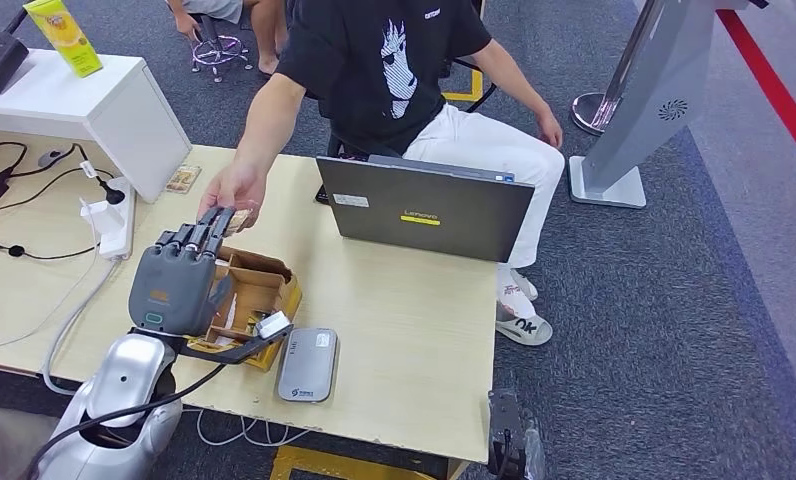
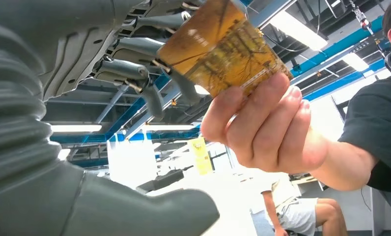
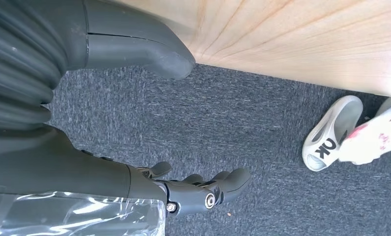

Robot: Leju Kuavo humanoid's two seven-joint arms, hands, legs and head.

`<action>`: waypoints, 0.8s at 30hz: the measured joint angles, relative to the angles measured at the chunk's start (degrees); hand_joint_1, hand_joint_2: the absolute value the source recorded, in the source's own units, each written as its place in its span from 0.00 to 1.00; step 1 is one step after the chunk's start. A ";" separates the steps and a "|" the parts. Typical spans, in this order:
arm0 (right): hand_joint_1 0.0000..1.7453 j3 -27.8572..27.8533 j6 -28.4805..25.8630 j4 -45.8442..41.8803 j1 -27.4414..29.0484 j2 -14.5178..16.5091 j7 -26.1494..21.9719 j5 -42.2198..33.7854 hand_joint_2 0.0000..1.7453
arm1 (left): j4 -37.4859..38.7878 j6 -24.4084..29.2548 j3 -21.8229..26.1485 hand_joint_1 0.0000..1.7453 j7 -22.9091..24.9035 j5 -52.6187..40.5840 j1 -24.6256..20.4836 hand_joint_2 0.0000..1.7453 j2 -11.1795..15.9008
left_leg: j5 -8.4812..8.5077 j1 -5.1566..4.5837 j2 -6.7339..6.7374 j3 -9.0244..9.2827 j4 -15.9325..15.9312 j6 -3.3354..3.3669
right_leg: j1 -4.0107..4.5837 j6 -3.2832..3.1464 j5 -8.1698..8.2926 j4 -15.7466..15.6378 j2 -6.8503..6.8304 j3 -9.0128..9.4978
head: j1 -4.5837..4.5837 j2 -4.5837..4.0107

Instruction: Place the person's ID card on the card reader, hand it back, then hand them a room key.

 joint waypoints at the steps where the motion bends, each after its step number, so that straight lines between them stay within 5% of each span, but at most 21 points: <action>1: 0.00 -0.09 0.00 -0.08 0.02 0.01 0.08 0.08 1.00 | 0.00 0.01 0.00 0.00 0.06 0.00 0.05 1.00 -0.08 | 0.00 0.00 0.00 0.00 0.00 0.00 | 0.00 0.00 0.00 0.00 -0.01 0.00 | 0.00 0.00; 16: 0.00 -0.57 0.00 -0.49 0.13 0.03 0.33 0.48 1.00 | 0.00 -0.01 -0.01 0.00 0.17 0.00 0.53 1.00 -0.51 | 0.01 0.00 -0.03 -0.02 0.00 0.01 | 0.00 0.00 0.00 0.00 -0.05 -0.01 | 0.00 0.00; 24: 0.00 -1.10 0.00 -0.58 0.23 0.06 -0.50 1.15 1.00 | 1.15 -0.90 -1.76 0.00 -8.15 0.01 2.45 1.00 -0.71 | 0.01 -0.02 -0.02 -0.04 0.01 0.01 | 0.00 0.00 0.00 -0.02 -0.04 -0.03 | 0.00 0.00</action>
